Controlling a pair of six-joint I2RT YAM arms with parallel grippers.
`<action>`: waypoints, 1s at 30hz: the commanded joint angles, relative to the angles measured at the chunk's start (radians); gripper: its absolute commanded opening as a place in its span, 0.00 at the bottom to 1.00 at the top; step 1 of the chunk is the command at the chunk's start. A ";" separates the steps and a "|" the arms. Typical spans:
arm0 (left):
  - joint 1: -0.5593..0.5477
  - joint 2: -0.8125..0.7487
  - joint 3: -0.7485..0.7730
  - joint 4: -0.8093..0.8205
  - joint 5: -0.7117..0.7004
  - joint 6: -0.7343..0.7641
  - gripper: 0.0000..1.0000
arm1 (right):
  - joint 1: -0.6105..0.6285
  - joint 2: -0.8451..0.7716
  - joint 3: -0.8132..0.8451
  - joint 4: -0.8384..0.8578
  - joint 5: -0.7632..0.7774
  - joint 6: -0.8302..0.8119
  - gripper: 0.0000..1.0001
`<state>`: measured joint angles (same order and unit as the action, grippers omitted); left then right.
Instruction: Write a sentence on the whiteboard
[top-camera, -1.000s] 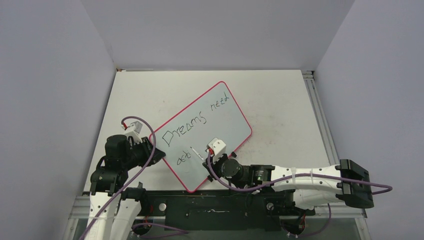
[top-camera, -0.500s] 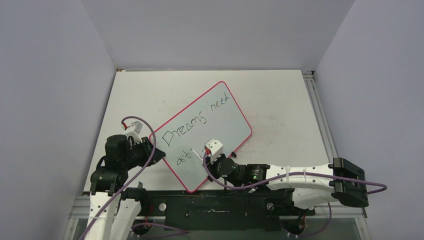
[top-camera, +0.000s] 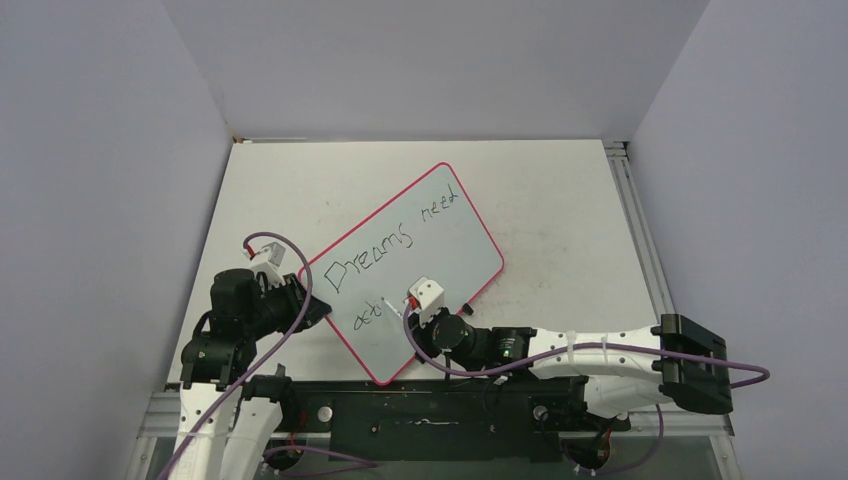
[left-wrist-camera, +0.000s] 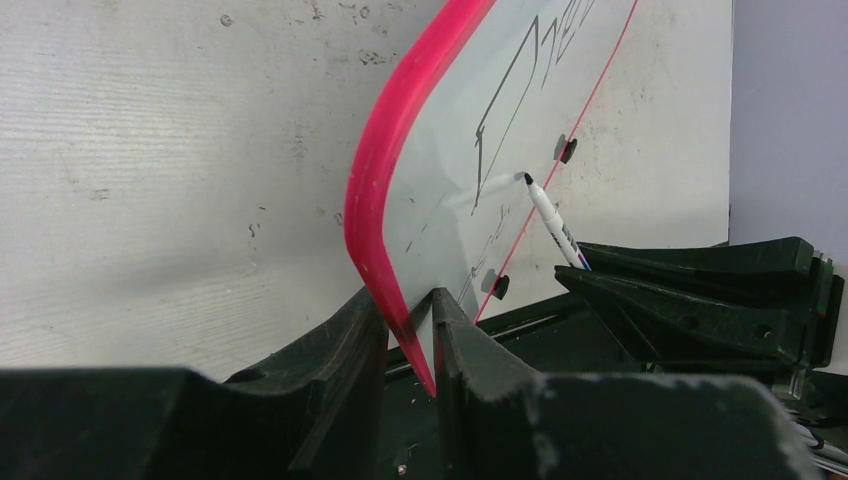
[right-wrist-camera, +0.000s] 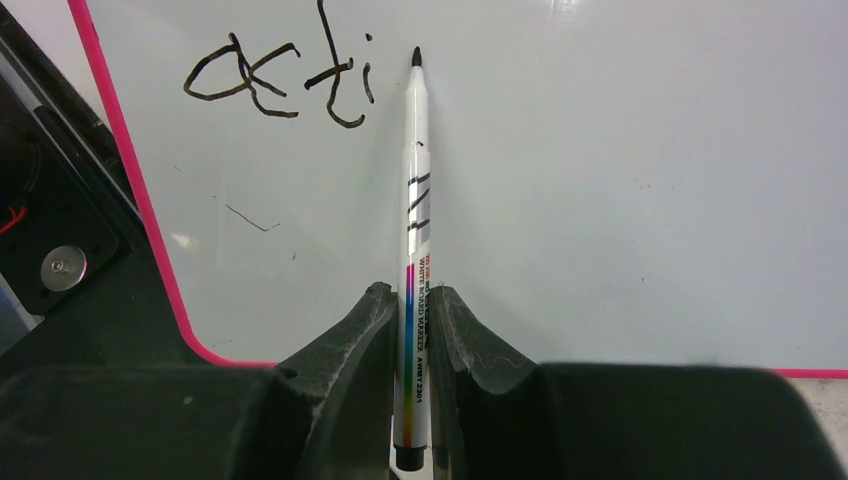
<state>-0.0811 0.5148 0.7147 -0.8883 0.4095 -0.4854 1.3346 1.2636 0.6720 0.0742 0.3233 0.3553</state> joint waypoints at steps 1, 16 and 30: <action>0.009 0.007 0.000 0.015 0.008 0.013 0.21 | -0.006 0.010 0.010 0.039 -0.018 0.006 0.05; 0.009 0.004 0.000 0.016 0.010 0.013 0.21 | 0.021 -0.003 -0.013 0.029 -0.029 0.010 0.05; 0.009 0.004 0.000 0.016 0.011 0.014 0.21 | 0.030 -0.028 -0.030 -0.023 0.040 0.055 0.05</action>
<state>-0.0811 0.5156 0.7147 -0.8883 0.4095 -0.4854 1.3567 1.2640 0.6502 0.0696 0.3107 0.3824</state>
